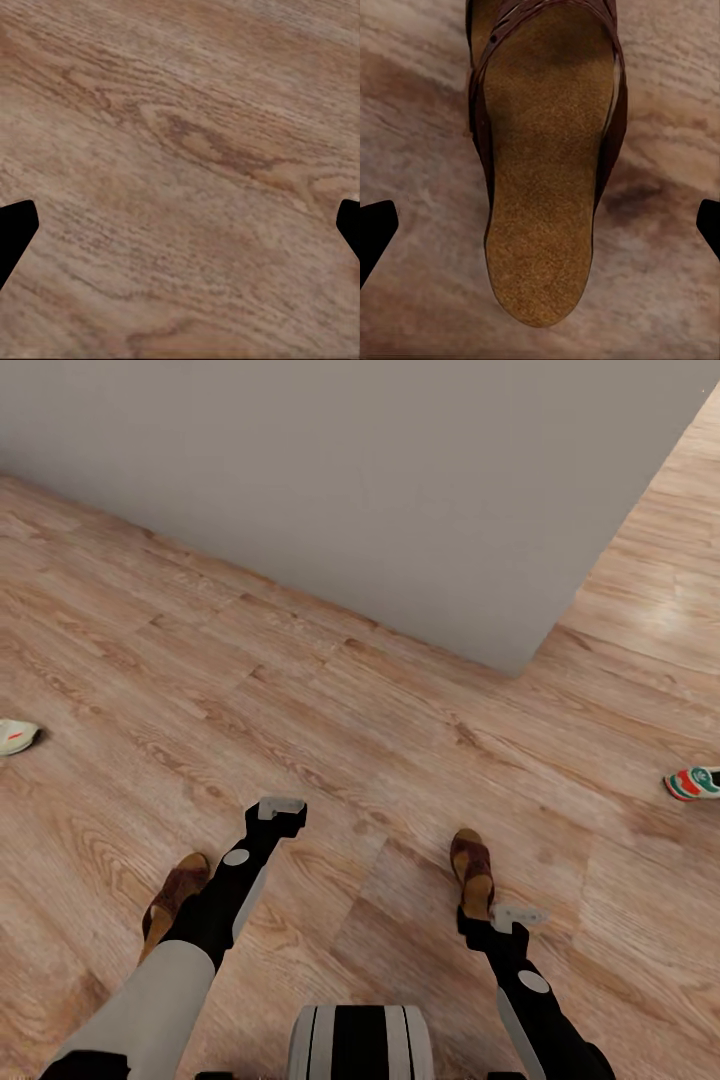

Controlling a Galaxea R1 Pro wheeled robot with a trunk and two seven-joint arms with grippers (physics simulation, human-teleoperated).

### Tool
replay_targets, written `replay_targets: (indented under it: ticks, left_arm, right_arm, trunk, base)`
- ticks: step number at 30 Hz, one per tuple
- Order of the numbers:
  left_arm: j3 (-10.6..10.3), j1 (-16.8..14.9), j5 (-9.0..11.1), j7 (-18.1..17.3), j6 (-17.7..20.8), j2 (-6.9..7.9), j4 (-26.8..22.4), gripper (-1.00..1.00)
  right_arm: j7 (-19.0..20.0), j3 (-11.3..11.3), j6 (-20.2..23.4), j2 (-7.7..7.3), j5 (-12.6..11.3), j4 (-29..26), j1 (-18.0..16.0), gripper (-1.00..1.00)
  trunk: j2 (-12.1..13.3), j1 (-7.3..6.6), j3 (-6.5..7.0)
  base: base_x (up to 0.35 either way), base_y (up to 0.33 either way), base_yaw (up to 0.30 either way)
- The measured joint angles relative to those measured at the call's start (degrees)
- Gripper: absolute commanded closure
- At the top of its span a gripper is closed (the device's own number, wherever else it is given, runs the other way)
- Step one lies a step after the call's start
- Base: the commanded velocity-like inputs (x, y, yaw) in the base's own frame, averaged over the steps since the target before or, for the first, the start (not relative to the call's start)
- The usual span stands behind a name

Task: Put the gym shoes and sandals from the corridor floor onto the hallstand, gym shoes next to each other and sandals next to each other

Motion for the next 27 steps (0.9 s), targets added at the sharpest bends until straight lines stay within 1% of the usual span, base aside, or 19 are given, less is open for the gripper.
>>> replay_targets:
  ticks: [15,27]
  left_arm:
    - [0.0,0.0,0.0,0.0,0.0,-0.04,0.0,-1.00]
    - [0.0,0.0,0.0,0.0,0.0,-0.06,0.1,-1.00]
  right_arm:
    - [0.0,0.0,0.0,0.00,0.0,0.0,0.0,-1.00]
    - [-0.1,-0.1,0.0,-0.01,0.0,0.0,0.0,-1.00]
  trunk:
    - [0.0,0.00,-0.15]
    - [-0.2,0.31,-3.75]
  base:
    - [0.000,0.000,0.012]
    - [0.000,0.000,0.000]
